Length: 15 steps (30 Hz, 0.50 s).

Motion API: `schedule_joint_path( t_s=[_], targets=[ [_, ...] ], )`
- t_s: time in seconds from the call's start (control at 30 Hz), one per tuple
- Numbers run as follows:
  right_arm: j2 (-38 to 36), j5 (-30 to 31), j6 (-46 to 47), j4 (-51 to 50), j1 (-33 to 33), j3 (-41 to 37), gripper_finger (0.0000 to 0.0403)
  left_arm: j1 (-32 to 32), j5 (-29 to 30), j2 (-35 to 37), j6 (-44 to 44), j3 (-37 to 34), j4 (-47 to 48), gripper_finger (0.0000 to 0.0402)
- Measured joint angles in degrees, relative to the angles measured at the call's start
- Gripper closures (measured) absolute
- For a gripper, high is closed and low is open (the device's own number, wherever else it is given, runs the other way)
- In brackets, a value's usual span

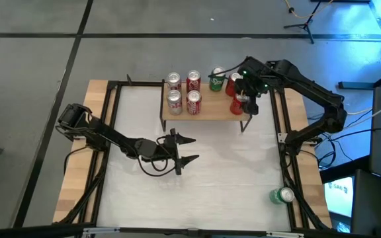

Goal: Place canned beverage on shelf
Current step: Put the red-black soda can aligned with the other red-black soda can on the shelf, then put the green soda can aligned with the other green soda can on the shelf

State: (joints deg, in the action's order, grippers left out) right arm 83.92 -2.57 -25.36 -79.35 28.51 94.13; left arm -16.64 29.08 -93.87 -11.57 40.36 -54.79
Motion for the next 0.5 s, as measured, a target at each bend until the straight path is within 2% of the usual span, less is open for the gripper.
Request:
schedule_joint_path(
  t_s=[0.33,0.5],
  targets=[
    [-0.1,0.0,0.0,-0.2,0.0,0.1,0.0017,0.0,0.0,0.0,0.0,0.0,0.0,0.0076],
    [-0.2,0.0,1.4,-0.5,0.0,3.6,0.0017,0.0,0.0,0.0,0.0,0.0,0.0,0.0076]
  ],
)
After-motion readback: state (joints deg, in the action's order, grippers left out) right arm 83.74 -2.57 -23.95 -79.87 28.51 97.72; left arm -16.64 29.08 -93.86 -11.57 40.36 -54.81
